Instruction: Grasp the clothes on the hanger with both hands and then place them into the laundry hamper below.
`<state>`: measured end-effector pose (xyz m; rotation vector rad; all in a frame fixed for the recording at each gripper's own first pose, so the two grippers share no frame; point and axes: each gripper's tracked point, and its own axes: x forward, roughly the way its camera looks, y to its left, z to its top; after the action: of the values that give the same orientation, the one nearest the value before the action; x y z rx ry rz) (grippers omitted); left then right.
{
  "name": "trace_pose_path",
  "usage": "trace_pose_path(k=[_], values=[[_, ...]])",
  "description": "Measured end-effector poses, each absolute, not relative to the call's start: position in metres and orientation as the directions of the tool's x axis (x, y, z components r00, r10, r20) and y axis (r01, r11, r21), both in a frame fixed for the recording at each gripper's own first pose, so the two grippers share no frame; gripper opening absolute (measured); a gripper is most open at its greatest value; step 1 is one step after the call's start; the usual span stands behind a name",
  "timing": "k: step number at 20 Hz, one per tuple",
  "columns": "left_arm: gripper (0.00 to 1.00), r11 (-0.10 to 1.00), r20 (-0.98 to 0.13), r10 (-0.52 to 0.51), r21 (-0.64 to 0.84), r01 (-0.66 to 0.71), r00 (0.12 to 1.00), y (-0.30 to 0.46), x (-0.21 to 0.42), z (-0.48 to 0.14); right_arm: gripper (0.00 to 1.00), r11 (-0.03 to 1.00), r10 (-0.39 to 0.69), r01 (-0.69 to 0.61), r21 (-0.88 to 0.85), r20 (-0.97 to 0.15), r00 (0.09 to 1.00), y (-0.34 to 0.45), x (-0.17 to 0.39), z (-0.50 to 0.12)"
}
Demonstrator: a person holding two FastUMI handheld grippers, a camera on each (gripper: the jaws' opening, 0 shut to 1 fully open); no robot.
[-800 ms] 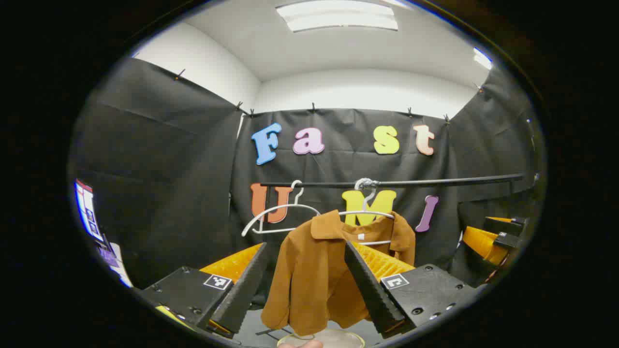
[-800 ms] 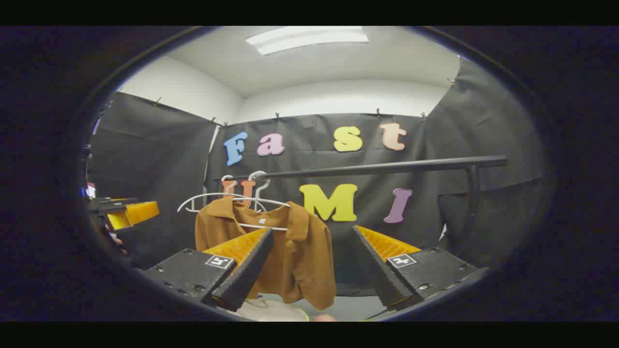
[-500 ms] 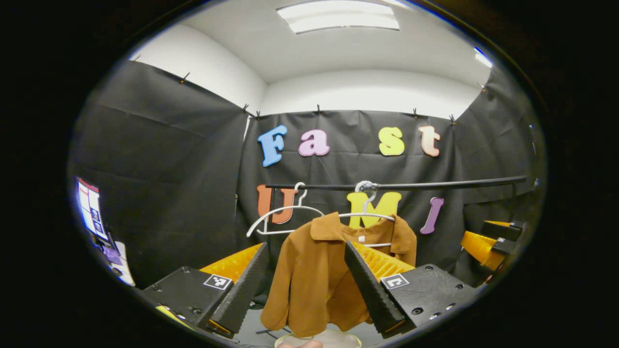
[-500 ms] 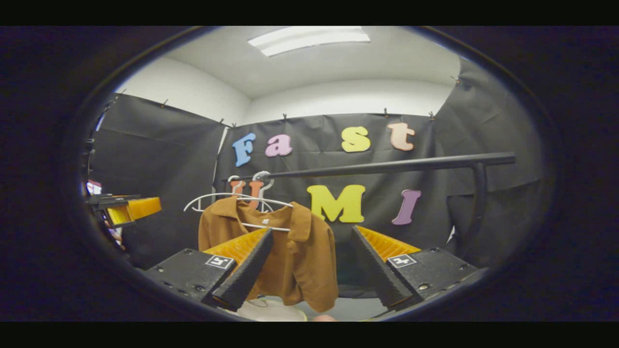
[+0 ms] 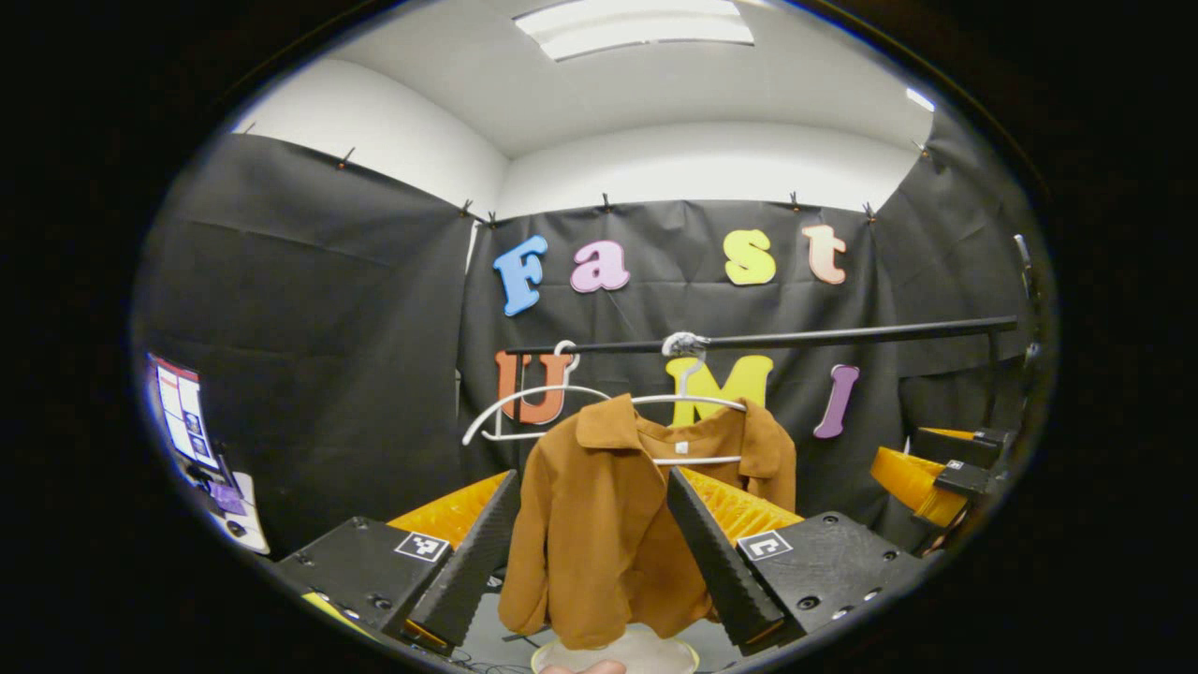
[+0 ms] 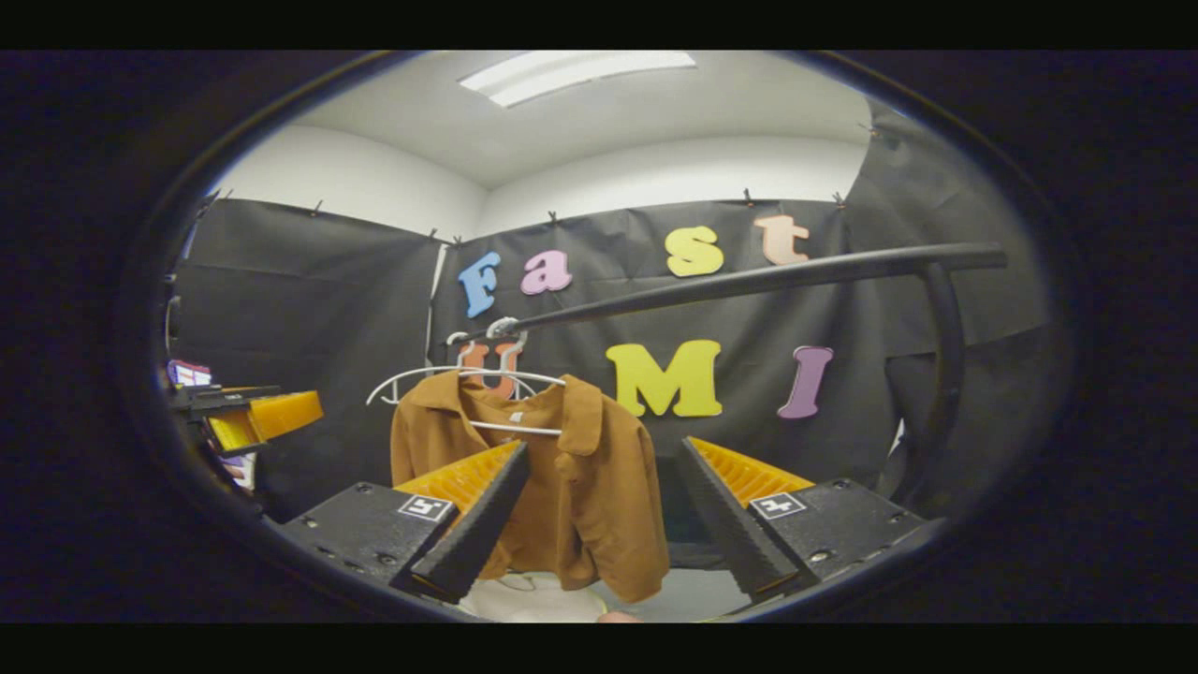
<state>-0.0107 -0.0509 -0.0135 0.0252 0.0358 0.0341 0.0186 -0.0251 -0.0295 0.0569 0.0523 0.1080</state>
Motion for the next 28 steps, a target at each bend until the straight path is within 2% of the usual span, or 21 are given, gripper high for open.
trace_pose_path(k=[8,9,11,14,15,17,18,21,22,23,24,28], values=[[1.00,0.997,-0.110,-0.079,-0.017,0.078,0.991,-0.052,0.046,-0.048,1.00,0.997,0.033,-0.024,0.067,-0.139,0.990,-0.003,0.066,-0.075],[0.96,0.995,-0.121,-0.095,-0.016,0.094,0.988,-0.054,0.054,-0.053,1.00,0.997,0.034,-0.023,0.073,-0.148,0.988,0.001,0.074,-0.080],[1.00,0.993,-0.136,-0.122,-0.019,0.121,0.983,-0.058,0.067,-0.062,0.99,0.997,0.030,-0.017,0.078,-0.173,0.985,0.007,0.090,-0.092],[1.00,0.987,-0.168,-0.162,-0.050,0.155,0.972,-0.066,0.087,-0.078,1.00,0.996,0.026,-0.006,0.094,-0.207,0.978,0.015,0.114,-0.108],[0.95,0.985,-0.183,-0.169,-0.063,0.160,0.968,-0.068,0.093,-0.083,0.99,0.995,0.024,-0.001,0.099,-0.221,0.975,0.017,0.121,-0.114],[0.95,0.981,-0.199,-0.187,-0.087,0.172,0.962,-0.072,0.107,-0.091,0.99,0.994,0.019,0.009,0.112,-0.246,0.969,0.018,0.134,-0.123],[1.00,0.979,-0.203,-0.195,-0.097,0.178,0.960,-0.074,0.112,-0.094,0.99,0.992,0.023,0.009,0.124,-0.256,0.966,0.020,0.139,-0.127],[0.95,0.973,-0.235,-0.217,-0.129,0.191,0.947,-0.082,0.130,-0.106,0.98,0.988,0.024,0.020,0.151,-0.284,0.959,0.020,0.154,-0.137],[1.00,0.971,-0.243,-0.224,-0.142,0.194,0.944,-0.084,0.134,-0.109,0.98,0.986,0.031,0.016,0.163,-0.280,0.960,0.021,0.158,-0.137],[0.88,0.969,-0.242,-0.228,-0.153,0.195,0.943,-0.086,0.140,-0.109,0.98,0.985,0.034,0.016,0.172,-0.278,0.960,0.021,0.164,-0.136],[1.00,0.968,-0.244,-0.227,-0.162,0.191,0.943,-0.087,0.146,-0.110,0.97,0.983,0.043,0.007,0.182,-0.271,0.962,0.024,0.168,-0.137],[1.00,0.970,-0.267,-0.201,-0.191,0.153,0.942,-0.087,0.172,-0.119,0.88,0.980,0.034,0.022,0.200,-0.272,0.962,0.022,0.190,-0.142]])
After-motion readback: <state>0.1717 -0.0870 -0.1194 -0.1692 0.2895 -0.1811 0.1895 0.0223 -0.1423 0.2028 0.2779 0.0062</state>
